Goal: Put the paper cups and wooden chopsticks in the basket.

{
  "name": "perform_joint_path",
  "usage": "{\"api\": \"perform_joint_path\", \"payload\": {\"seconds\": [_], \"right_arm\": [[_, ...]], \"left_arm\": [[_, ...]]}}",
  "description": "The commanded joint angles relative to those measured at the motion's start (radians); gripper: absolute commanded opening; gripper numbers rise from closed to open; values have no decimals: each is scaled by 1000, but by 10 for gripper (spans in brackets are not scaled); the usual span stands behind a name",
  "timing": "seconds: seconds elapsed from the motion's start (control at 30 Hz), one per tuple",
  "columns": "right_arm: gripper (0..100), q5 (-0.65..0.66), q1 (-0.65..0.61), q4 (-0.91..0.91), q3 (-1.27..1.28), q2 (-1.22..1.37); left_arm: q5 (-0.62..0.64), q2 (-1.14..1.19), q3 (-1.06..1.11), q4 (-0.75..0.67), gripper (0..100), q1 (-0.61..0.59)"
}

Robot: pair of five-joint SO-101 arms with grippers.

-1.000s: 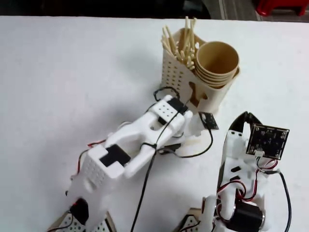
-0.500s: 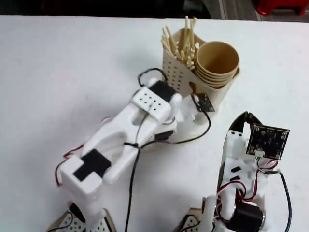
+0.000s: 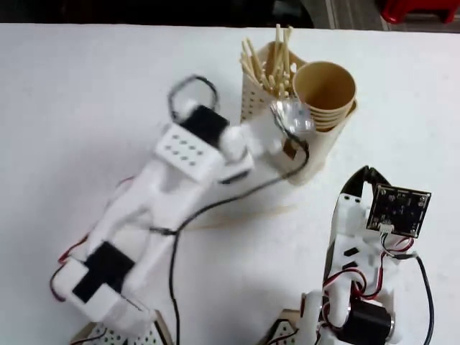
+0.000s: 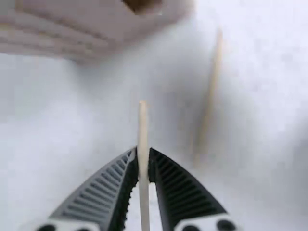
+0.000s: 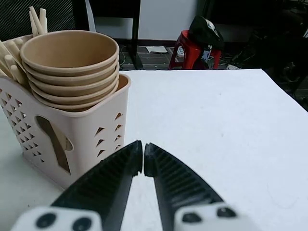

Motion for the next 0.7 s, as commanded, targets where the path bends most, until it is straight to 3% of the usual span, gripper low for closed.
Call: {"api": "perform_joint_path", "payload": {"seconds": [0.0,0.1,0.2,0.4,0.67], "right_arm": [[25,2,4,-16,-8,-13],[25,2,4,-16,-8,-13],[25,2,4,-16,-8,-13],[25,2,4,-16,-8,-13],[25,2,4,-36,3,-13]], "left_arm": [[75,-102,-276,-15,23,-41],[114,-101,-428,-66,23,-47],[144,-101,-512,-203,23,-48],[195,-99,-523,-562,22,-41],[308,-88,-517,-862,23,-42]]}}
